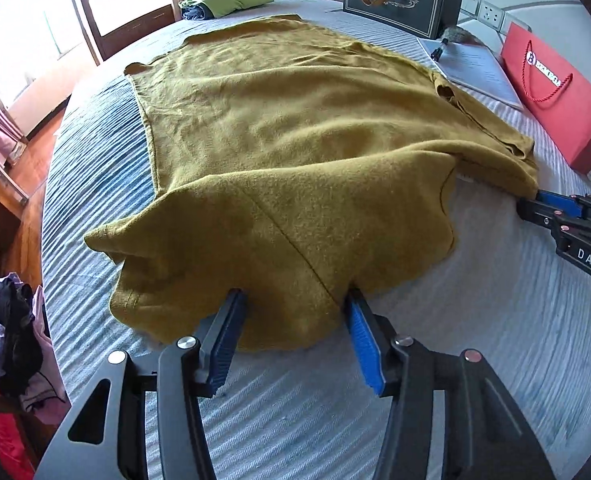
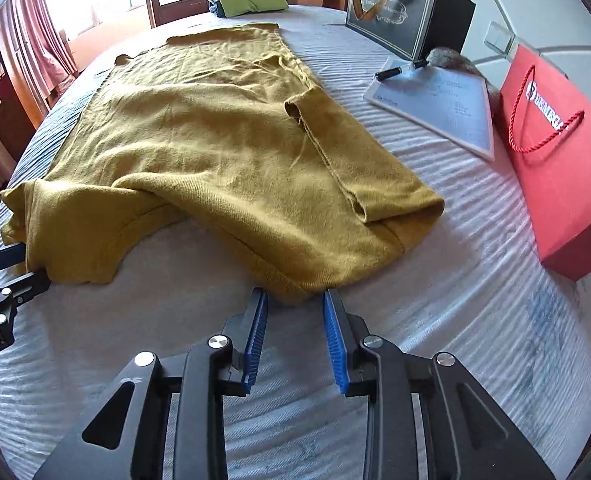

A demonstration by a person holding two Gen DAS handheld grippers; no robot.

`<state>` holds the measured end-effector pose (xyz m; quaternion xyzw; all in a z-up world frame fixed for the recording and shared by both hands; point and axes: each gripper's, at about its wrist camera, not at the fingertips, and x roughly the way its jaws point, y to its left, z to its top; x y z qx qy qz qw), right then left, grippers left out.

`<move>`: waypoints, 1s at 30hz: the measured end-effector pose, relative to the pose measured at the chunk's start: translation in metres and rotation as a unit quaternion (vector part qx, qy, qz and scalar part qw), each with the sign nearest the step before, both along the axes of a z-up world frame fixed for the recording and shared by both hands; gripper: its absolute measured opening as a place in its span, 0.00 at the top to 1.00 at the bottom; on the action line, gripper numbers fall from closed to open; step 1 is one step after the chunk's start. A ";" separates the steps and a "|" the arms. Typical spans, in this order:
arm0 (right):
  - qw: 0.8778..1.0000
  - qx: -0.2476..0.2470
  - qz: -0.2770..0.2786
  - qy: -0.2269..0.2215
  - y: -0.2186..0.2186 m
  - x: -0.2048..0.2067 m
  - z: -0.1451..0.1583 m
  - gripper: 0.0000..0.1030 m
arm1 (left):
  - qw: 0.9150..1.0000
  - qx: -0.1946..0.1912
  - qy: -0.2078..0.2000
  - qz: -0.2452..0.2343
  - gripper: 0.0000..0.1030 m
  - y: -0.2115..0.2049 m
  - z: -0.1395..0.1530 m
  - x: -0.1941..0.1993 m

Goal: Fold clothes

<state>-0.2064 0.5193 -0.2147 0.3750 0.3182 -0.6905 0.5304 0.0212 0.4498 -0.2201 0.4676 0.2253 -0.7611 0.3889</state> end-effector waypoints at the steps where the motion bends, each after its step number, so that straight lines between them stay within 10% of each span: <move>1: 1.000 -0.005 0.003 -0.002 -0.002 -0.002 0.000 0.75 | 1.000 -0.001 -0.003 -0.003 0.88 0.002 0.002 -0.001; 2: 1.000 -0.006 0.008 -0.006 -0.003 -0.004 0.001 0.88 | 1.000 0.001 -0.004 -0.002 0.93 0.004 0.005 0.000; 11: 0.990 0.010 0.126 -0.058 0.043 -0.033 0.052 0.98 | 0.999 0.040 0.006 0.034 0.94 0.055 0.039 0.027; 15: 0.988 0.054 0.136 -0.046 0.063 -0.046 0.047 0.96 | 0.995 0.089 -0.010 0.038 0.93 0.072 0.021 0.037; 30: 0.996 -0.006 0.086 -0.033 0.018 -0.072 0.056 0.76 | 0.980 0.063 0.033 0.184 0.65 -0.018 0.015 0.082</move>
